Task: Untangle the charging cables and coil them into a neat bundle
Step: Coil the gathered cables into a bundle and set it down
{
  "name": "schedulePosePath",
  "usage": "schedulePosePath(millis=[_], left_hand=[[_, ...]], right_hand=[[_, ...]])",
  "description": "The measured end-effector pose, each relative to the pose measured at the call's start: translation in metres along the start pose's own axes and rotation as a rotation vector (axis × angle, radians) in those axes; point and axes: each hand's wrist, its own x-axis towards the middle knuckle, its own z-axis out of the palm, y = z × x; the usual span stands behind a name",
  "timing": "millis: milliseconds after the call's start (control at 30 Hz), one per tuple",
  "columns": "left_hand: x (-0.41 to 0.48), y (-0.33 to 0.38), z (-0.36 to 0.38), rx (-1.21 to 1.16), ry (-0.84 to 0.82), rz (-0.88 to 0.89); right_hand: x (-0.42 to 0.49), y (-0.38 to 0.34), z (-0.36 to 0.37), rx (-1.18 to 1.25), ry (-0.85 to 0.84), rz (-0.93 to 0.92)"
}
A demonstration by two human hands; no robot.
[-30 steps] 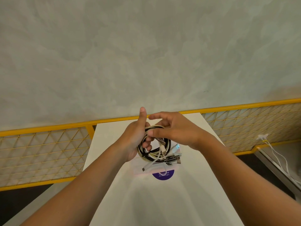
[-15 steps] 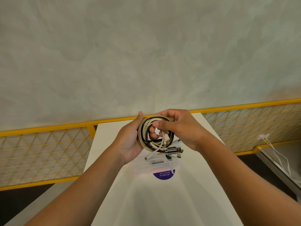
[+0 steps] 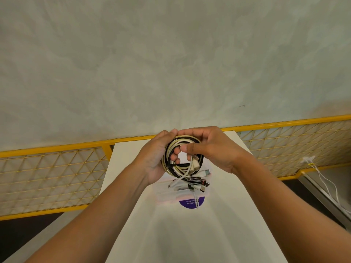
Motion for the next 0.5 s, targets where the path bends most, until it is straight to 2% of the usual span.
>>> schedulePosePath(millis=[133,233,400,500], left_hand=[[0.002,-0.002,-0.003,-0.019,-0.056,0.012],[0.000,-0.010,-0.011,0.082,-0.123,0.077],[-0.001,-0.026,-0.023,0.038,-0.382,0.116],[-0.004,-0.027,-0.013,0.047,-0.292,0.160]], right_hand=[[0.004,0.001,-0.003,0.005,0.100,0.003],[0.007,0.004,-0.007,0.114,0.210,0.000],[0.006,0.000,-0.010,0.325,0.264,0.030],[0.007,-0.002,-0.009,0.447,0.257,0.034]])
